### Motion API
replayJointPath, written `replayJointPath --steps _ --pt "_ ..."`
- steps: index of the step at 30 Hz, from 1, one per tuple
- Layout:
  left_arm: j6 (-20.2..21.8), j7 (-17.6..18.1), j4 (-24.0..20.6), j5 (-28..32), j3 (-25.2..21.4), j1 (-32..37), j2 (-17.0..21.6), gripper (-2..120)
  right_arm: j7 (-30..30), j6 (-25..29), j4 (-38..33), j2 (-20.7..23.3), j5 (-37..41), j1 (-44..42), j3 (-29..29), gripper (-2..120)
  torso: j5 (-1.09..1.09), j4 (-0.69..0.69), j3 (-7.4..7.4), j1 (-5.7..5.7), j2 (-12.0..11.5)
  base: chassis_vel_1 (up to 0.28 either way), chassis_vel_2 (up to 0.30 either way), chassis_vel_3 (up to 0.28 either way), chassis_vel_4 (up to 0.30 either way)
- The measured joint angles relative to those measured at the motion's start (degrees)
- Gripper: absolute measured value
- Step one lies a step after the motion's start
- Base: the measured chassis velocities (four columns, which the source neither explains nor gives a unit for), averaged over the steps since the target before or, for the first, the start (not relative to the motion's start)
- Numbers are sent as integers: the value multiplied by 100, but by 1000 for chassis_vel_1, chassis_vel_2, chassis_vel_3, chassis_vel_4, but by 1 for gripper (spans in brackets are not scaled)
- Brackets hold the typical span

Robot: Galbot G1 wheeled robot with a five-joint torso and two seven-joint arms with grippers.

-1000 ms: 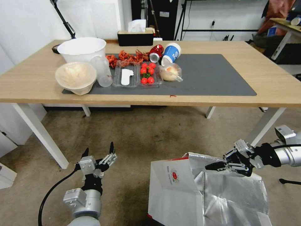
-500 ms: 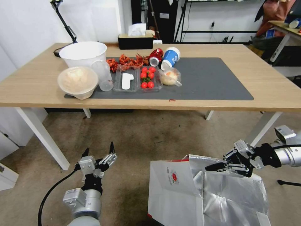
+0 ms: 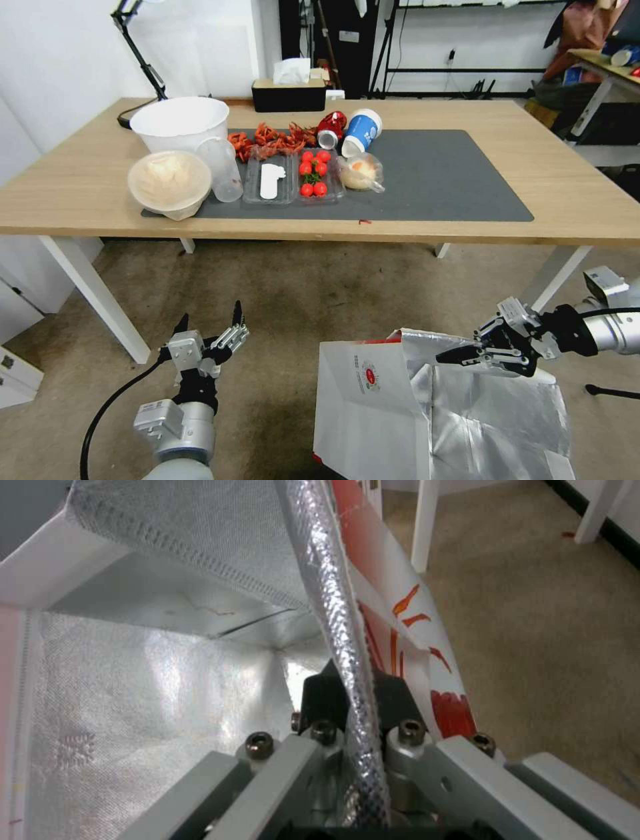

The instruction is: Pick up the food delivery bag from the floor and place it on the table.

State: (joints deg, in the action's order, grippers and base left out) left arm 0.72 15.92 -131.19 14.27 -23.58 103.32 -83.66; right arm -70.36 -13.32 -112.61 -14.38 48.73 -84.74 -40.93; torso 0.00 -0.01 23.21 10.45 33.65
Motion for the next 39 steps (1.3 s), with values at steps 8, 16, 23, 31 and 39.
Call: replayJointPath --steps 8,16,23,31,39 --pt "-1 4 -10 -6 2 11 -7 100 2 5 -13 -2 -5 0 -2 0 0 0 137 86 223 0 0 0 0" --pt "-3 5 -14 -23 5 16 -11 100 1 9 -26 2 -6 -3 -14 0 0 0 260 173 433 0 0 0 0" --pt "-6 11 -15 -34 10 23 -11 100 0 13 -32 -3 -17 -7 -15 0 0 0 365 238 601 0 0 0 0" --pt "-6 16 -28 -31 9 27 -4 100 0 17 -34 7 -17 -4 -15 0 0 0 478 316 793 0 0 0 0" --pt "-3 19 -27 -29 14 27 -7 100 -23 26 -32 9 -11 -3 -15 0 0 0 591 399 990 0 0 0 0"
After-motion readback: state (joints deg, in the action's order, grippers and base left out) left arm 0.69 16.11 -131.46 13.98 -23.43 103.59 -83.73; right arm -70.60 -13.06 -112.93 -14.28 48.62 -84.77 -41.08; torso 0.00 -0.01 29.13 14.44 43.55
